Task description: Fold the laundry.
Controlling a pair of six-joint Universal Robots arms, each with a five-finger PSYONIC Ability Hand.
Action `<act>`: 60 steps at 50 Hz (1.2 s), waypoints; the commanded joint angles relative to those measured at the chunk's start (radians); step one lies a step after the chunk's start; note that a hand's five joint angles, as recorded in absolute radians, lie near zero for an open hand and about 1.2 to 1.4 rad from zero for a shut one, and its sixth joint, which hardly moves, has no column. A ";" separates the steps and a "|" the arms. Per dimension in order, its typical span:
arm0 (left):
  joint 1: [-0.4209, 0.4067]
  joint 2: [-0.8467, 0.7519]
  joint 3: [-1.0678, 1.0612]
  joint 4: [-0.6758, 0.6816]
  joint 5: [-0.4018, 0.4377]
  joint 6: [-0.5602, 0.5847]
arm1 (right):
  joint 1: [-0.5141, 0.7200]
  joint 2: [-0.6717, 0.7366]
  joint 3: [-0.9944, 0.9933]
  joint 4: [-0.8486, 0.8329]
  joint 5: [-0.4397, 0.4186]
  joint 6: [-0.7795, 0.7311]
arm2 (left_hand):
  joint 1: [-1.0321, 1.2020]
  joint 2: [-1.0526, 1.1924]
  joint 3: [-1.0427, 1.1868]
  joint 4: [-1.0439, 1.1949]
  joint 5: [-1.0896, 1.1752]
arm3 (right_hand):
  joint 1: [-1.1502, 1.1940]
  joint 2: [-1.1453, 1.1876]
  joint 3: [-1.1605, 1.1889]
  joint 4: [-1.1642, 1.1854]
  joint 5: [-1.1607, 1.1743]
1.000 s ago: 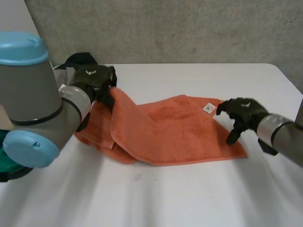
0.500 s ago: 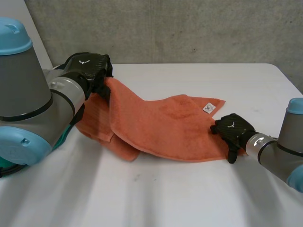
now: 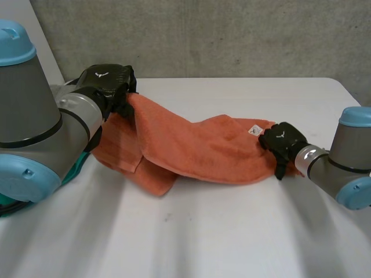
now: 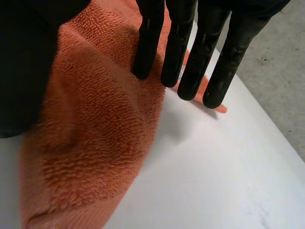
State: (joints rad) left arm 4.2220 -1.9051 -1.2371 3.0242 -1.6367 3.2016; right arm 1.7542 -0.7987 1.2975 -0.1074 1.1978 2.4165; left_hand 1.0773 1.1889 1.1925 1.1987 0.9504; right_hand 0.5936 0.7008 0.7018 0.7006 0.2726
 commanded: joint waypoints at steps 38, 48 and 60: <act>0.036 0.009 -0.035 -0.050 0.003 0.004 | -0.085 -0.255 -0.236 0.435 0.034 0.092 | 0.319 0.207 0.204 0.198 0.271 | 0.803 0.695 0.694 0.696 0.949; 0.050 0.002 -0.094 -0.056 0.011 0.001 | -0.102 -0.335 -0.120 0.526 0.045 0.049 | 0.319 0.207 0.204 0.198 0.271 | 0.803 0.695 0.694 0.696 0.949; 0.055 -0.281 0.094 0.025 0.006 0.156 | -0.055 -0.157 -0.243 0.433 0.137 -0.033 | 0.319 0.207 0.204 0.198 0.271 | 0.803 0.695 0.694 0.696 0.949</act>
State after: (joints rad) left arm 4.2748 -2.0175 -1.3073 2.9839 -1.6285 3.2335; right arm 1.6564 -1.0449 1.2063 0.4417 1.2778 2.3871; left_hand 1.0773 1.1888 1.1927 1.1988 0.9504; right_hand 0.9981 1.1770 1.1830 1.1873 0.7439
